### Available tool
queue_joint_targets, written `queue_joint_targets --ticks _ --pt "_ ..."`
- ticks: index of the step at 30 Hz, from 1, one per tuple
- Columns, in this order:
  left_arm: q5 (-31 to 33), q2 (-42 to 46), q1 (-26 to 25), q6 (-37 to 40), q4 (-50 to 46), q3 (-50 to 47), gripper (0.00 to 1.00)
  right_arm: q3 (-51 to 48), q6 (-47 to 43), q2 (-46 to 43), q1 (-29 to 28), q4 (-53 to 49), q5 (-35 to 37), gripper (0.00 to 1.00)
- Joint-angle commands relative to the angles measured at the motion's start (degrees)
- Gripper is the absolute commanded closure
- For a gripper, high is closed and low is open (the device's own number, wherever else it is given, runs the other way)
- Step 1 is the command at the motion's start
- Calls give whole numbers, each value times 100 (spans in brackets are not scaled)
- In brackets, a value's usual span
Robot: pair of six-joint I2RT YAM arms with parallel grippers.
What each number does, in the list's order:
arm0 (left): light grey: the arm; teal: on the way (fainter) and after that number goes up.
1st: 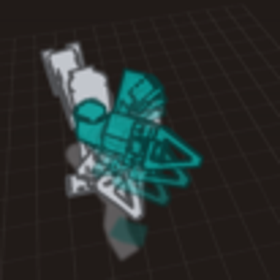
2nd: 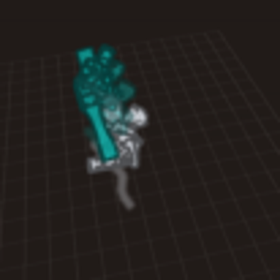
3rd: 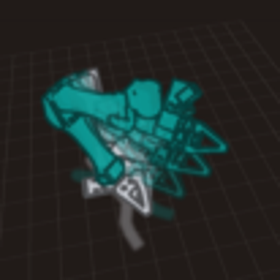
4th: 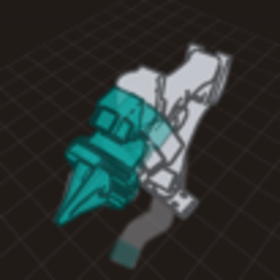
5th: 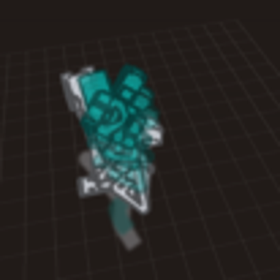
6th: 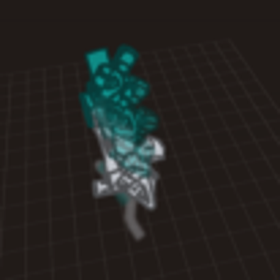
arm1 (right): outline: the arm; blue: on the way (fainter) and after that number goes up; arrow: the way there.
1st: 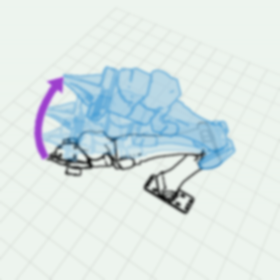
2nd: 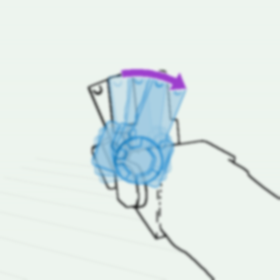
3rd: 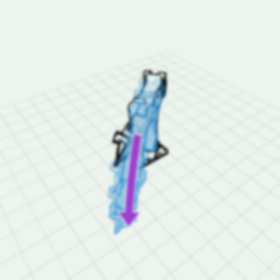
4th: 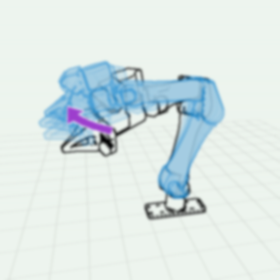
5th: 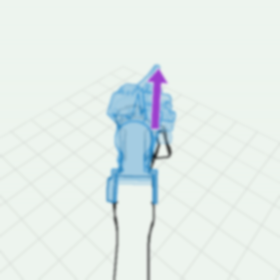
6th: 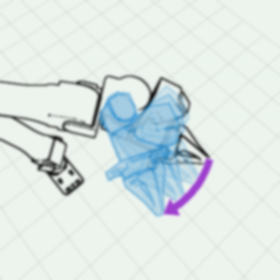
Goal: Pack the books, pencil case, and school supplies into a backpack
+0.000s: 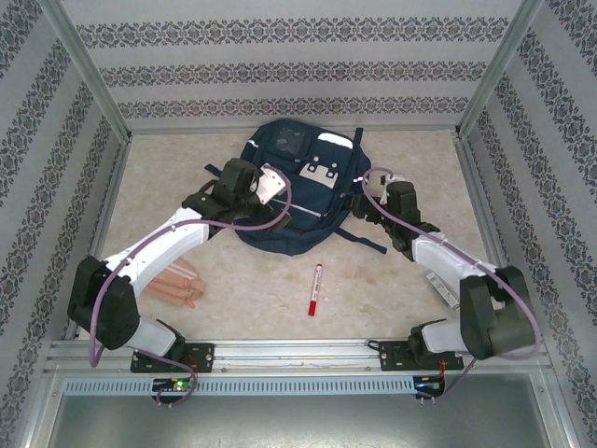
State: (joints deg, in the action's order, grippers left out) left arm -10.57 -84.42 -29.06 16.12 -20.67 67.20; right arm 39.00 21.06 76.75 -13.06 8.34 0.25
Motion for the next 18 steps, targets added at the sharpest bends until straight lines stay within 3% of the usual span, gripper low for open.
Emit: queue_joint_targets --ticks 1,4,6,9,11,15,18 --pt "632 -375 320 -1315 -1309 534 4 -31 967 -400 244 -350 211 2" --pt "526 -803 714 -2374 -2074 883 0 -130 1076 -594 773 -575 -1109 2" --pt "502 -1039 922 -2853 -2340 932 0 -44 1167 -520 801 -955 -1355 2" --pt "415 -1243 1064 -3197 -2258 777 0 598 277 -173 239 -2139 -1187 2" --pt "467 -1411 1078 -3455 -2157 724 0 705 143 -112 -45 -2451 -1077 3" --pt "305 -1828 1074 -4086 -2144 803 0 699 282 -141 -525 -2539 -1376 21" --pt "-173 -1881 1056 -4304 -1719 457 4 1188 -74 60 -1234 -3159 -999 25"
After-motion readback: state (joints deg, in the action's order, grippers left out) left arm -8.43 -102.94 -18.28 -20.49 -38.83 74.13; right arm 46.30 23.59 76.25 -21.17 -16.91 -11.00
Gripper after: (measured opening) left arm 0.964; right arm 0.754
